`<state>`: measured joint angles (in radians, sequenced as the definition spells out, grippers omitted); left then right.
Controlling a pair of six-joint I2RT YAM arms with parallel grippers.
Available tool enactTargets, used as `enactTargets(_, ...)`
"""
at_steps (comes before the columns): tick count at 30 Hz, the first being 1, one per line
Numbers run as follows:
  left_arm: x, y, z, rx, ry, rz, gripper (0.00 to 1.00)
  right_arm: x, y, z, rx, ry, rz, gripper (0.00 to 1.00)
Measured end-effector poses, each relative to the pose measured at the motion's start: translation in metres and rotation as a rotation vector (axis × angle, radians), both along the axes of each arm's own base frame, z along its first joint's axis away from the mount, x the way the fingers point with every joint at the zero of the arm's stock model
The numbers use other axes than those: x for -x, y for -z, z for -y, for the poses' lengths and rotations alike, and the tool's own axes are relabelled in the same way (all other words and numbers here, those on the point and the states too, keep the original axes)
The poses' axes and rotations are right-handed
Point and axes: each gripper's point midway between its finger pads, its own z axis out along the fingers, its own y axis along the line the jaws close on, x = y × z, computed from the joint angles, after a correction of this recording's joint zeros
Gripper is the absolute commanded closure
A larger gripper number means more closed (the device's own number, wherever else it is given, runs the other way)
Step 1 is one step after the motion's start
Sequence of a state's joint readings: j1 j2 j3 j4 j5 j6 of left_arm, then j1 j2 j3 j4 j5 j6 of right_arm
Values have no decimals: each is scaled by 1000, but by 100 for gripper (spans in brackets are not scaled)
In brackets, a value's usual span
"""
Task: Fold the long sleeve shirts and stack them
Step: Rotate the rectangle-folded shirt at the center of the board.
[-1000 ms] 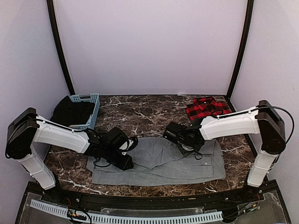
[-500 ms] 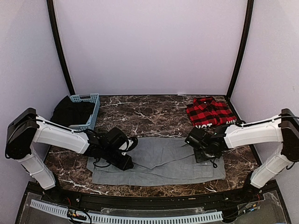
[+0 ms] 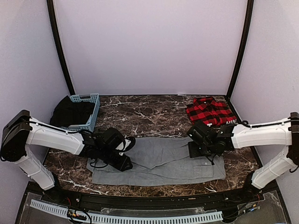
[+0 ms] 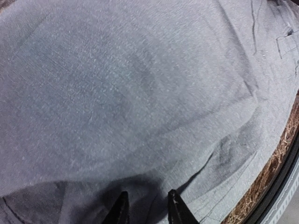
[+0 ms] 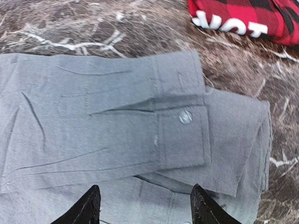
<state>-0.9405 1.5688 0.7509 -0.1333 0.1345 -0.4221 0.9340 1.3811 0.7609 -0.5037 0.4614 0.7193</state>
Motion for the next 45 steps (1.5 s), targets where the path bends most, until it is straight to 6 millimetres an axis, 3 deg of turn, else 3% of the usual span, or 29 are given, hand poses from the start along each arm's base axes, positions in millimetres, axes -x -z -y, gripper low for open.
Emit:
enactTargets(2, 2, -11, -2, 27, 0, 18, 63, -7, -5, -13, -19, -36, 17, 37)
enactTargets(6, -3, -53, 3, 135, -3, 101, 51, -12, -1, -25, -5, -88, 12, 38)
enactTargets(10, -12, -67, 2, 148, -45, 144, 46, -10, 14, -28, 38, -128, -26, 37)
enactTargets(21, -18, -31, -32, -34, -227, 55, 40, -17, 28, -12, 108, -134, -83, 37)
enactTargets(28, -24, 5, -55, -108, -299, -39, 44, -18, 28, -8, 117, -139, -88, 36)
enactTargets(33, -44, 4, -54, -76, -323, -31, 46, -25, 30, 4, 122, -105, -101, 36)
enactTargets(37, -74, 4, -46, -68, -326, -4, 47, -25, 37, 18, 125, -71, -130, 36)
enactTargets(45, -157, 1, -14, -53, -312, 73, 47, -12, 47, 29, 114, -55, -160, 37)
